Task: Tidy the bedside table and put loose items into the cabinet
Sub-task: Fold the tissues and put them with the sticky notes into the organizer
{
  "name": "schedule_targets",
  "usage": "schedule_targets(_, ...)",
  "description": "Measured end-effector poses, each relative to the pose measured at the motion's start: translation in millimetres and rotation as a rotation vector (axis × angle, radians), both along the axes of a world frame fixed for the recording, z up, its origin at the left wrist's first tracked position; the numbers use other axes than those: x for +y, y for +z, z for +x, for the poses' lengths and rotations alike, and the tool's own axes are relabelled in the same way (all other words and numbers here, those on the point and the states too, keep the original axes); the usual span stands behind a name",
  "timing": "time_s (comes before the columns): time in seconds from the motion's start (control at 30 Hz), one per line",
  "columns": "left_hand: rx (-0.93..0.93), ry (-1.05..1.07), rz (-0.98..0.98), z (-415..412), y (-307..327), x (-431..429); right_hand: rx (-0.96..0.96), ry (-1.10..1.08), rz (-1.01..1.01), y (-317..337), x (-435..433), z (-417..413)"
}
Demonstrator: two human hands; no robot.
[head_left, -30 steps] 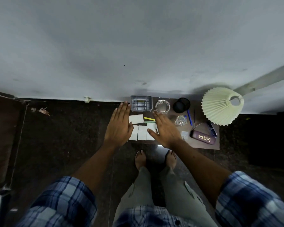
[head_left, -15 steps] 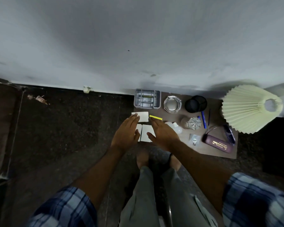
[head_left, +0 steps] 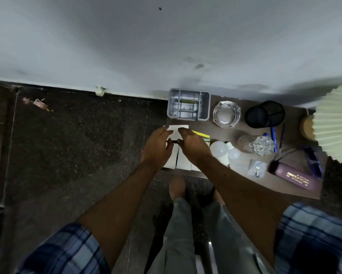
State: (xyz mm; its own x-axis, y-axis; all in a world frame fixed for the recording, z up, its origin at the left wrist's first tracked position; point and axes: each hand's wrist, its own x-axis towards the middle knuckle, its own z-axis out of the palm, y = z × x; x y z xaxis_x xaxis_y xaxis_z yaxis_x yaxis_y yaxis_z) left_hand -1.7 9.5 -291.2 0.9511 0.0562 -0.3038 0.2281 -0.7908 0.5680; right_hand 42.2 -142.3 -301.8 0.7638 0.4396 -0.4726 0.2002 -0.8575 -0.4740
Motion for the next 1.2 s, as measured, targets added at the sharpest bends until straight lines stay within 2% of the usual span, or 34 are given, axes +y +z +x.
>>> schedule_targets(0.23,0.078,0.293,-0.101,14.4,-25.0,6.7,-0.001,0.029,-0.052,-20.1,9.4,-2.9)
schedule_targets(0.37,0.275,0.652,-0.426,27.4,-35.1,8.4,-0.033,0.003,-0.022,-22.3,14.5,-5.2)
schedule_targets(0.5,0.404,0.843,-0.568,39.8,-42.8,12.0,-0.035,-0.007,0.027,-21.7,22.7,-0.3)
schedule_targets(0.63,0.473,0.907,-0.634,46.2,-48.8,18.5,-0.036,-0.036,0.062,-22.3,21.9,1.3)
schedule_targets(0.77,0.454,0.853,-0.573,46.4,-48.8,25.4,-0.025,-0.087,0.098,-22.4,17.8,4.1)
schedule_targets(0.83,0.433,0.827,-0.598,43.7,-44.7,25.9,-0.02,-0.173,0.133,-19.9,15.5,4.4)
schedule_targets(0.97,0.423,0.798,-0.776,33.9,-35.8,29.7,0.015,-0.386,0.217,-11.3,8.1,1.6)
schedule_targets(1.1,0.418,0.791,-0.863,23.2,-26.5,34.1,0.058,-0.58,0.388,0.5,-0.8,-2.0)
schedule_targets(1.2,0.42,0.79,-0.91,17.1,-20.5,32.7,0.194,-0.689,0.456,8.2,-7.4,1.6)
